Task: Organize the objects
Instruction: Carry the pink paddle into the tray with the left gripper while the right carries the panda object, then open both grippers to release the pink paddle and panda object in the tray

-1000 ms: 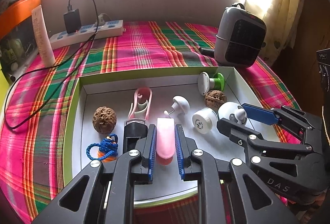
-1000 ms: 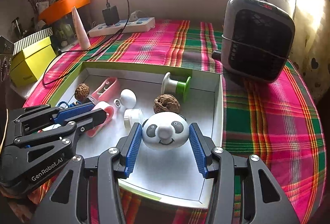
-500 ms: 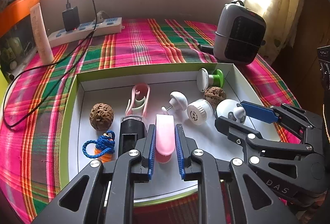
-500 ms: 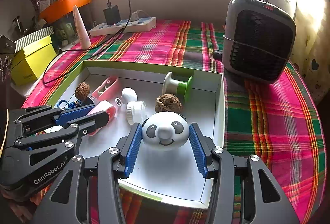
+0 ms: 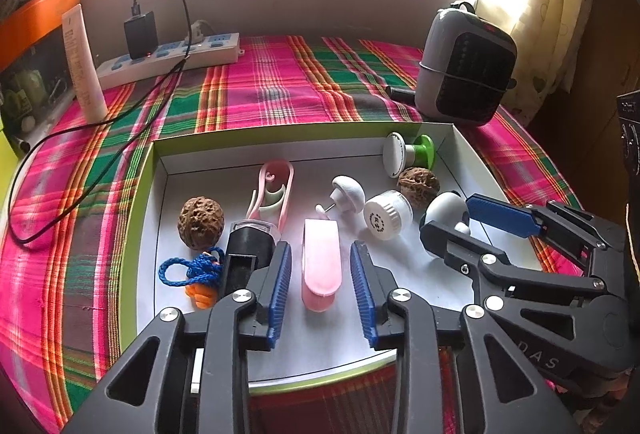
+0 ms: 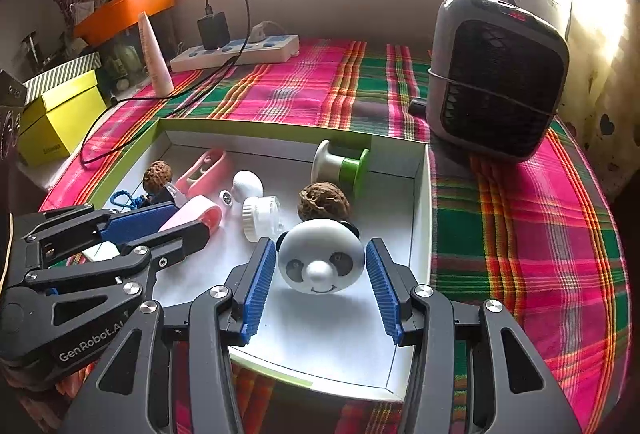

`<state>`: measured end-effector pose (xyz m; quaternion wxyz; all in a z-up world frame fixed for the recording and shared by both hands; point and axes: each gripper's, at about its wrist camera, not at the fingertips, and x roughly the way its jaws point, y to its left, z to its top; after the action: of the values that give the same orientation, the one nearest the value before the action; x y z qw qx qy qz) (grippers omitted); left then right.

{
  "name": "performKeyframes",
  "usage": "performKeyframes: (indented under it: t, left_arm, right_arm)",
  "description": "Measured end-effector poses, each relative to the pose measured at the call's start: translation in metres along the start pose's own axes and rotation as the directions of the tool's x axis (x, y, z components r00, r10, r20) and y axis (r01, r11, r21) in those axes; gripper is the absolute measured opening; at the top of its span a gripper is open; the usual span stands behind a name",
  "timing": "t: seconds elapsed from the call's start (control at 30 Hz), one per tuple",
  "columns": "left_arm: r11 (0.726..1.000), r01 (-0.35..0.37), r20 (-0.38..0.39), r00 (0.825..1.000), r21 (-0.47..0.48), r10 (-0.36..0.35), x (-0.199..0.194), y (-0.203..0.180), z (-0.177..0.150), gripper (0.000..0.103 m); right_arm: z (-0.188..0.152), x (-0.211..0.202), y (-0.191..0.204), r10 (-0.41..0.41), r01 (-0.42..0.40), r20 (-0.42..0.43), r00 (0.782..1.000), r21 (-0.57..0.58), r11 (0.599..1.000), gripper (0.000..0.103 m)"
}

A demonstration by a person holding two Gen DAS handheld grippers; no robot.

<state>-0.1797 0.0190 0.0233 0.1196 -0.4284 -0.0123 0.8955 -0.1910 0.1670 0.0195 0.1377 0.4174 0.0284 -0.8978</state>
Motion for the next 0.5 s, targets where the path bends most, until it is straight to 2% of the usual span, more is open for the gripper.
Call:
performKeyframes:
  t: [0.5]
  left_arm:
    - [0.999,-0.034,0.017,0.999,-0.005,0.034,-0.014,-0.004,-0.006,0.042]
  right_arm:
    - [-0.004,-0.011,0.0,-0.006,0.006,0.011,1.0,0.02,1.0,0.049]
